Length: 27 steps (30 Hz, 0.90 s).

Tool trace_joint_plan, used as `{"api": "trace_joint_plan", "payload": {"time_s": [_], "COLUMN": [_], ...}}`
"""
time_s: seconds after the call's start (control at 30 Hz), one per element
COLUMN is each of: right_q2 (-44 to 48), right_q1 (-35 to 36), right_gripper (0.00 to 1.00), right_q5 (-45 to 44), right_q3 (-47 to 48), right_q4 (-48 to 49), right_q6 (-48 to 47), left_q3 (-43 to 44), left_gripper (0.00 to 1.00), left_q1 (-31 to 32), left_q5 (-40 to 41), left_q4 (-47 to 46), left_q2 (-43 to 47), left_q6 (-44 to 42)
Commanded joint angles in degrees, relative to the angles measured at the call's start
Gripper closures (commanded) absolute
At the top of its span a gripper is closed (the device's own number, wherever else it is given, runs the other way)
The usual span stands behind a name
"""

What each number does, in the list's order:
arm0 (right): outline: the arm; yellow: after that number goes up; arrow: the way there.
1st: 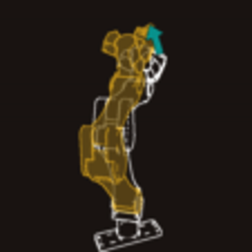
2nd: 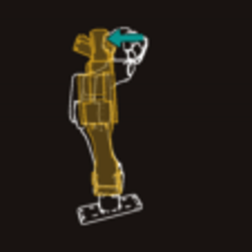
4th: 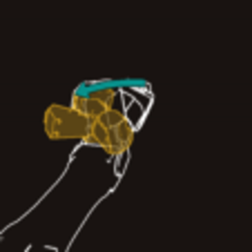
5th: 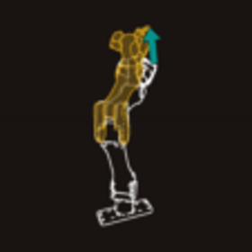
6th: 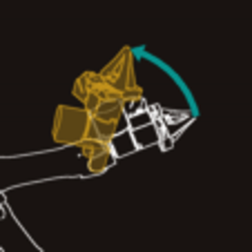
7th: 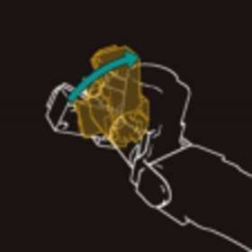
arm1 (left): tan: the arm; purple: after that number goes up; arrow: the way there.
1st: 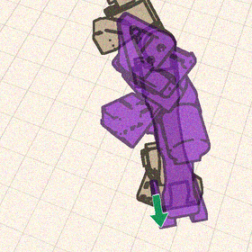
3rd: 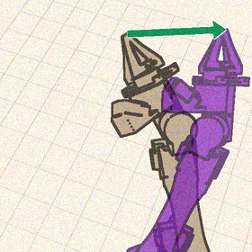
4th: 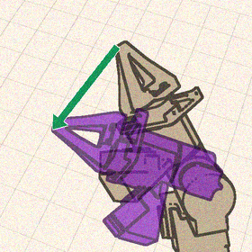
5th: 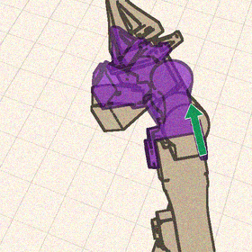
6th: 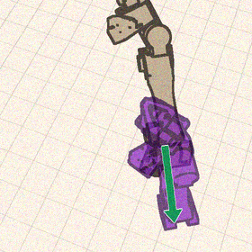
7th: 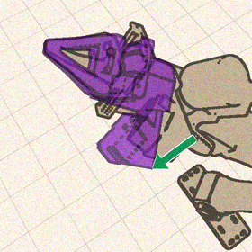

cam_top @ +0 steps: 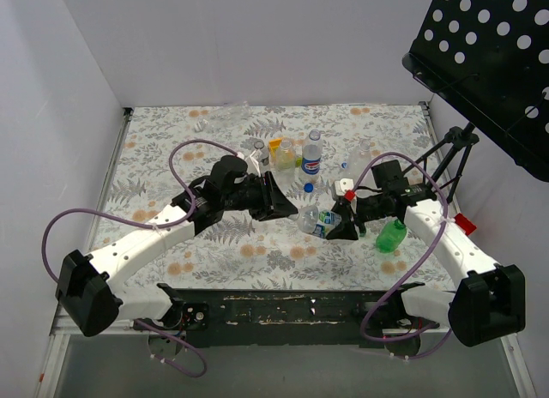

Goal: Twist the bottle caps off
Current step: Unscrew the bottle cap from the plastic bottle.

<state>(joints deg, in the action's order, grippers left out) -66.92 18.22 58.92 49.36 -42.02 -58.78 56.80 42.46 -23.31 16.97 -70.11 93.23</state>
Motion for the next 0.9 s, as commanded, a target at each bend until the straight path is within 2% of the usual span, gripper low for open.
{"api": "trace_joint_plan", "payload": {"time_s": [0.0, 0.03, 0.13, 0.17, 0.23, 0.3, 0.37, 0.5, 0.57, 0.63, 0.7, 0.87], "right_q2": [-0.41, -0.24, 0.03, 0.2, -0.06, -0.23, -0.5, -0.59, -0.67, -0.59, -0.59, -0.67], "right_q1": [0.77, 0.77, 0.77, 0.77, 0.68, 0.68, 0.68, 0.68, 0.68, 0.77, 0.68, 0.68], "right_gripper": [0.86, 0.86, 0.86, 0.86, 0.86, 0.86, 0.86, 0.86, 0.86, 0.86, 0.86, 0.86], "right_q5": [-0.12, -0.29, -0.47, -0.47, -0.47, -0.38, -0.21, 0.06, 0.15, 0.15, 0.15, 0.06], "right_q3": [1.44, 1.26, 0.56, 0.47, 0.56, 0.73, 0.82, 0.91, 0.91, 1.0, 1.0, 0.91], "right_q4": [-4.74, -4.65, -4.21, -4.04, -4.12, -4.21, -4.21, -4.12, -4.21, -4.21, -4.21, -4.21], "right_q6": [-1.6, -1.51, -1.42, -1.33, -1.33, -1.42, -1.51, -1.6, -1.68, -1.68, -1.68, -1.77], "left_q3": [4.37, 4.72, 5.08, 4.91, 4.12, 3.07, 1.31, -5.53, -9.58, -12.57, -14.34, -10.4], "left_gripper": [1.0, 0.98, 0.49, 0.36, 0.17, 0.02, 0.02, 0.02, 0.02, 0.02, 0.02, 0.02], "left_q1": [-0.71, -0.8, -0.8, -0.71, -0.71, -0.88, -0.88, -0.97, -0.89, -0.89, -0.97, -0.89], "left_q5": [7.57, 8.19, 10.47, 10.91, 10.74, 10.57, 7.51, -6.37, -15.32, -23.5, -25.64, -25.55], "left_q4": [0.95, 1.48, 1.49, 1.14, -0.79, -2.64, -6.32, -19.04, -22.59, -21.81, -19.62, -11.01], "left_q2": [-0.21, -0.03, 1.37, 2.16, 3.83, 5.76, 8.39, 14.63, 17.62, 19.91, 21.24, 14.14], "left_q6": [7.07, 6.18, 2.67, 1.18, -2.86, -7.68, -14.27, -34.29, -46.23, -59.67, -69.28, -78.46]}}
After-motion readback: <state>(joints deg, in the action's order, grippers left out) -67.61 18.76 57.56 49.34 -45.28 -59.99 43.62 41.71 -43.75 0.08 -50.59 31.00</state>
